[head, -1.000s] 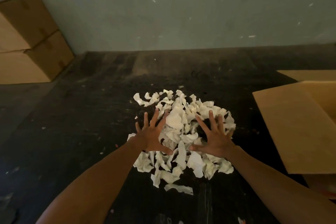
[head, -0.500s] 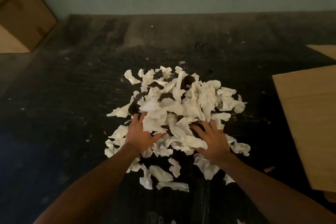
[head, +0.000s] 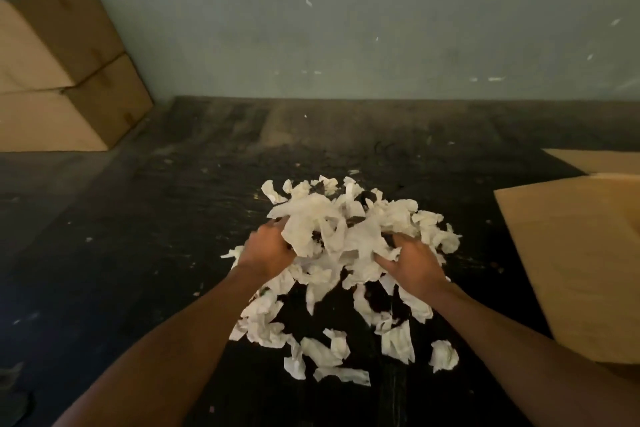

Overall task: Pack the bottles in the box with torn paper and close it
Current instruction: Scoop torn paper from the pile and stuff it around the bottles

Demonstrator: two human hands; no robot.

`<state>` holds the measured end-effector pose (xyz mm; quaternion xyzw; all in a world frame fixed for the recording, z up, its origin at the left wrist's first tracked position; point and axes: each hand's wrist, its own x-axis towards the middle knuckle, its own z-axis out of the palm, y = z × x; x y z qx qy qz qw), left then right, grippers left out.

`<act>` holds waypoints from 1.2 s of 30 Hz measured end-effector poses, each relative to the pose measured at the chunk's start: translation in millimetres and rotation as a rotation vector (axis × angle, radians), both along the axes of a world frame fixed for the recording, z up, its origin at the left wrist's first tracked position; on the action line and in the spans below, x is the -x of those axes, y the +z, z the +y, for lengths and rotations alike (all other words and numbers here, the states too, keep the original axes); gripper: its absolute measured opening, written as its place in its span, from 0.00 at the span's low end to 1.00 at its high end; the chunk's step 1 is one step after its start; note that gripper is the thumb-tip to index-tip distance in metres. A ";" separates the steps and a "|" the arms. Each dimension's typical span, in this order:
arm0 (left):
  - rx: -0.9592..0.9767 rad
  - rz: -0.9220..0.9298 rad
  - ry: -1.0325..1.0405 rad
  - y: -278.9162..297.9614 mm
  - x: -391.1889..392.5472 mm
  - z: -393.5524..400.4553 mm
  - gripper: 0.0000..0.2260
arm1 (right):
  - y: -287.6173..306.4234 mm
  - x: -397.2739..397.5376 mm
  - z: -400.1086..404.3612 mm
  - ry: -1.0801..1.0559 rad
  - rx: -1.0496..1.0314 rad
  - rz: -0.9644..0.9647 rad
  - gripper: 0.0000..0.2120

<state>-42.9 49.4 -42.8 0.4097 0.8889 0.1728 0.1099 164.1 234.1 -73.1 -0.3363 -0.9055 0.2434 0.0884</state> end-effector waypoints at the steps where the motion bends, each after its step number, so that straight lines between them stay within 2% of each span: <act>1: -0.021 -0.002 0.004 9.2 0.3 -4.9 0.22 | 10.7 0.2 -1.8 -0.036 0.030 0.017 0.26; 9: 0.046 0.045 0.133 83.8 -4.5 -47.4 0.28 | 94.2 -9.1 -28.3 -0.126 0.077 0.171 0.17; 12: 0.004 0.064 0.151 105.5 -11.9 -66.9 0.28 | 118.9 -16.4 -44.9 -0.151 0.056 0.195 0.15; 18: -0.092 0.036 0.142 131.1 -32.2 -96.2 0.20 | 148.4 -36.6 -77.9 -0.219 0.050 0.154 0.15; 24: -0.114 -0.002 0.115 136.7 -52.9 -102.7 0.18 | 166.6 -70.0 -95.4 -0.253 0.039 0.162 0.17; 30: -0.153 0.005 0.076 143.7 -76.7 -83.6 0.17 | 186.1 -104.0 -87.5 -0.292 -0.012 0.165 0.17; 34: -0.191 0.011 0.050 152.1 -97.4 -59.8 0.10 | 195.5 -130.9 -71.3 -0.317 -0.023 0.194 0.18; 36: -0.203 0.003 0.051 154.3 -108.6 -45.0 0.10 | 200.2 -146.8 -61.1 -0.323 -0.021 0.194 0.19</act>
